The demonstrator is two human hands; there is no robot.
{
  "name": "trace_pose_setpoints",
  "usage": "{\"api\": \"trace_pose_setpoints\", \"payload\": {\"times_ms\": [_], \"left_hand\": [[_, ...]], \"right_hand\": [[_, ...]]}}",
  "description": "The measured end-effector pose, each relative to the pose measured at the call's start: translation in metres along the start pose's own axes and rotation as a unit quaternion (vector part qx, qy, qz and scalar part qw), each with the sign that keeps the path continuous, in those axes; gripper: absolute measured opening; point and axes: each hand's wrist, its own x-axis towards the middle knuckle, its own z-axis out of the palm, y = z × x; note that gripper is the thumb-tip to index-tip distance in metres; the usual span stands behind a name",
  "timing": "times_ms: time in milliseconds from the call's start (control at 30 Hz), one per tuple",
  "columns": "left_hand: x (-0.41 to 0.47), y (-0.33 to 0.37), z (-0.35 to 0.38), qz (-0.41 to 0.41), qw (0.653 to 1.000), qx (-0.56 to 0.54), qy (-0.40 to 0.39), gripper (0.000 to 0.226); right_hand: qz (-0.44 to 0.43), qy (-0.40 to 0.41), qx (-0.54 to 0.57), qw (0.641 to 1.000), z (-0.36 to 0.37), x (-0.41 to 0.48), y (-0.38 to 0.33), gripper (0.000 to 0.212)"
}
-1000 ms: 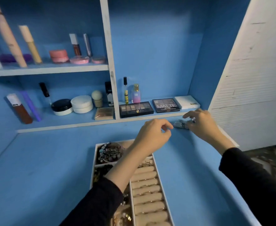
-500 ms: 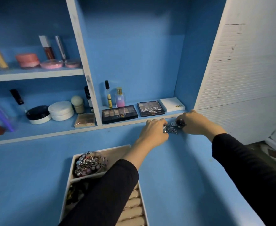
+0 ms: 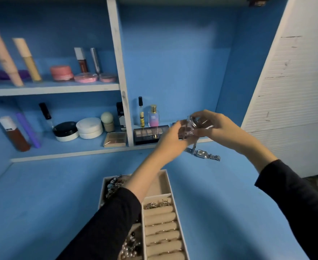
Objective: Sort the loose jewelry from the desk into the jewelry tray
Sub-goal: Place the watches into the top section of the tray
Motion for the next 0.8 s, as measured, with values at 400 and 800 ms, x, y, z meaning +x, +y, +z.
{"api": "trace_pose_setpoints", "payload": {"times_ms": [400, 800], "left_hand": [[-0.081, -0.009, -0.099, -0.047, 0.869, -0.489, 0.061, 0.055], [-0.086, -0.008, -0.093, 0.042, 0.879, -0.409, 0.243, 0.049]], "right_hand": [[0.16, -0.052, 0.529, 0.832, 0.112, -0.019, -0.035, 0.033], [0.059, -0.048, 0.442, 0.894, 0.147, -0.035, -0.047, 0.018]]}}
